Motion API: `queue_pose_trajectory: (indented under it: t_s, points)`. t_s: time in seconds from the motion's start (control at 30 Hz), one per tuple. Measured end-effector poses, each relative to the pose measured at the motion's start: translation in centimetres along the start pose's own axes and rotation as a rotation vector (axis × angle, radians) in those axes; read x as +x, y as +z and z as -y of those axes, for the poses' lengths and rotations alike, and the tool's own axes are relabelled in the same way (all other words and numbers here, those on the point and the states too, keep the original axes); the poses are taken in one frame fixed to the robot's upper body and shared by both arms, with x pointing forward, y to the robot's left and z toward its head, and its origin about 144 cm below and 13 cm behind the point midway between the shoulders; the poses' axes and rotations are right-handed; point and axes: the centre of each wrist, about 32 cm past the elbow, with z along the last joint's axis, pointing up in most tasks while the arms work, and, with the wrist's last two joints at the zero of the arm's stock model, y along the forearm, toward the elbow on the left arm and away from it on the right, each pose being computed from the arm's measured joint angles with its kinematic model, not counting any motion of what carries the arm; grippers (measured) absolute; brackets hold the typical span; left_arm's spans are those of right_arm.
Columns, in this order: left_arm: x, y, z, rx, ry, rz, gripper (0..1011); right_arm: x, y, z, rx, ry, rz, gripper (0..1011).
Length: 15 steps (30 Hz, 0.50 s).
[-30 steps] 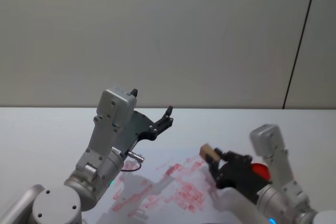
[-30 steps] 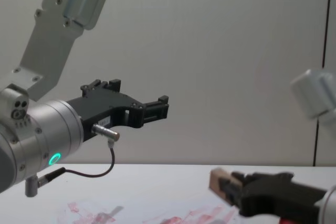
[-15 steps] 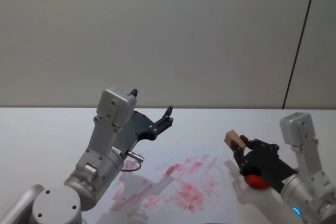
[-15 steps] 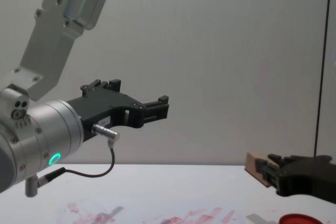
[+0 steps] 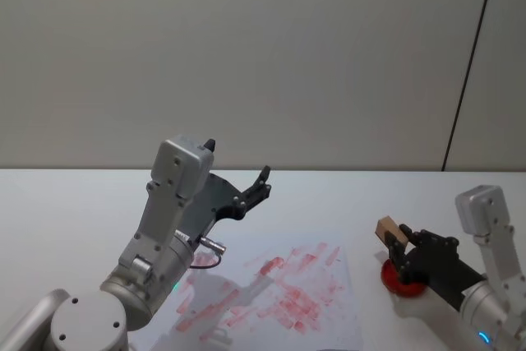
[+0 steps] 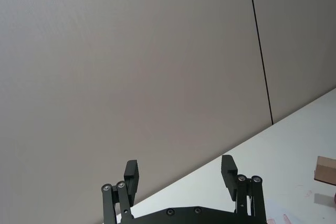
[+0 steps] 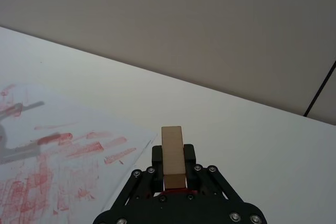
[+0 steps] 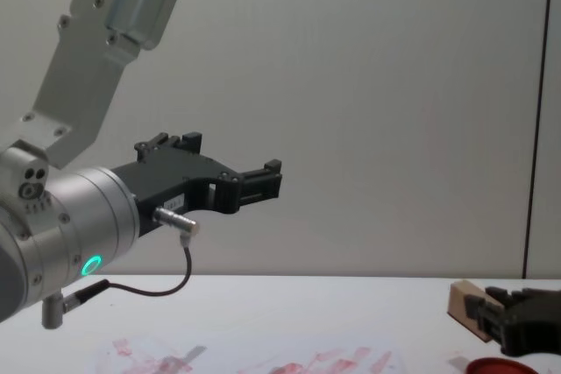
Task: Use the one hand to pick up the stamp and affix it onto the A4 paper.
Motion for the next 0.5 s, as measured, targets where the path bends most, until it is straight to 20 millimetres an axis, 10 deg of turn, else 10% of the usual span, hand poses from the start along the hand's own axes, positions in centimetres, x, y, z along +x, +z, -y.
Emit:
queue_pose_trajectory:
  t_s: [0.5]
  points:
    - [0.0, 0.0, 0.0, 0.0, 0.0, 0.0, 1002, 0.88, -1.03, 0.34, -0.05, -0.005, 0.005, 214]
